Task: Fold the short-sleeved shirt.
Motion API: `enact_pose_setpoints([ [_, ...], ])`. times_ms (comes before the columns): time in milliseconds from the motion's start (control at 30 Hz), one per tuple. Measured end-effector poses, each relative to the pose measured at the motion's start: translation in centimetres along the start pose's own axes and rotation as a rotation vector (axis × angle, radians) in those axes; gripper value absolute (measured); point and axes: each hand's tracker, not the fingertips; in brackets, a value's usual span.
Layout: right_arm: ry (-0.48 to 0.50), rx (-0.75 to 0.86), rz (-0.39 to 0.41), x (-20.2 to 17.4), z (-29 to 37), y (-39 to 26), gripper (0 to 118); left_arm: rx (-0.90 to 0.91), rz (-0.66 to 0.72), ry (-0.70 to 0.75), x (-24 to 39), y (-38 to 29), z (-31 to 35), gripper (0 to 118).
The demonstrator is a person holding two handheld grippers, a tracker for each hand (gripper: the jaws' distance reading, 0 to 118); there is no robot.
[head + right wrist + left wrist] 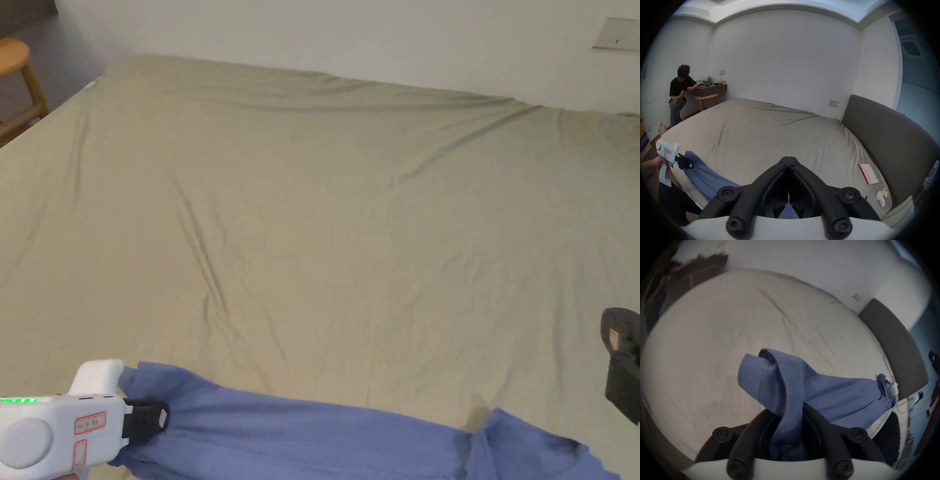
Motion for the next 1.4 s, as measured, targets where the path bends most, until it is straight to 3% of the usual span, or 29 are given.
enact_pose_setpoints([
  [167, 0.005, 0.015, -0.004, 0.1, 0.3, 0.1, 1, 0.060, -0.095, 0.100, -0.3, 1.6, 1.7, 10],
  [400, 0.007, 0.032, -0.021, 1.0, 0.2, -0.2, 1, 0.085, -0.043, 0.350, -3.6, 3.4, 6.2, 10],
  [500, 0.011, 0.035, -0.034, 1.3, -0.1, -0.3, 1, 0.086, 0.002, 0.257, -2.0, 3.8, 7.8, 10],
  [600, 0.027, 0.035, -0.048, 1.4, -0.2, -0.4, 1, 0.073, -0.035, 0.257, 1.3, 3.6, 8.1, 10],
  [800, 0.042, 0.036, -0.032, 1.0, 0.1, -0.9, 1, -0.001, -0.072, 0.117, 8.1, 2.3, 3.4, 10],
  [933, 0.037, 0.037, -0.043, 1.5, 0.5, -1.2, 1, -0.077, -0.199, 0.201, 12.4, 0.6, -2.6, 10],
  [1033, 0.025, 0.037, -0.049, 2.0, 0.7, -1.4, 1, -0.114, -0.191, 0.201, 14.8, -0.8, -5.8, 11],
  [1067, 0.022, 0.038, -0.051, 2.1, 0.7, -1.5, 1, -0.136, -0.176, 0.193, 15.3, -1.1, -6.6, 14],
  [1100, 0.019, 0.038, -0.054, 2.3, 0.8, -1.5, 1, -0.149, -0.155, 0.178, 16.1, -1.6, -7.1, 26],
  [1167, 0.017, 0.040, -0.058, 2.6, 0.9, -1.5, 1, -0.181, -0.065, 0.007, 15.7, -1.5, -7.5, 95],
  [1200, 0.017, 0.040, -0.057, 2.7, 1.0, -1.5, 1, -0.193, 0.021, -0.122, 15.0, -1.5, -7.4, 116],
  [1233, 0.017, 0.039, -0.055, 2.8, 1.0, -1.6, 1, -0.192, 0.093, -0.229, 14.8, -1.4, -6.7, 115],
  [1300, 0.017, 0.038, -0.055, 3.0, 1.0, -1.6, 1, -0.110, 0.159, -0.308, 14.2, -1.1, -5.1, 111],
  [1400, 0.017, 0.034, -0.059, 3.1, 0.9, -1.7, 1, 0.015, 0.128, -0.282, 12.8, -0.5, -2.0, 104],
])
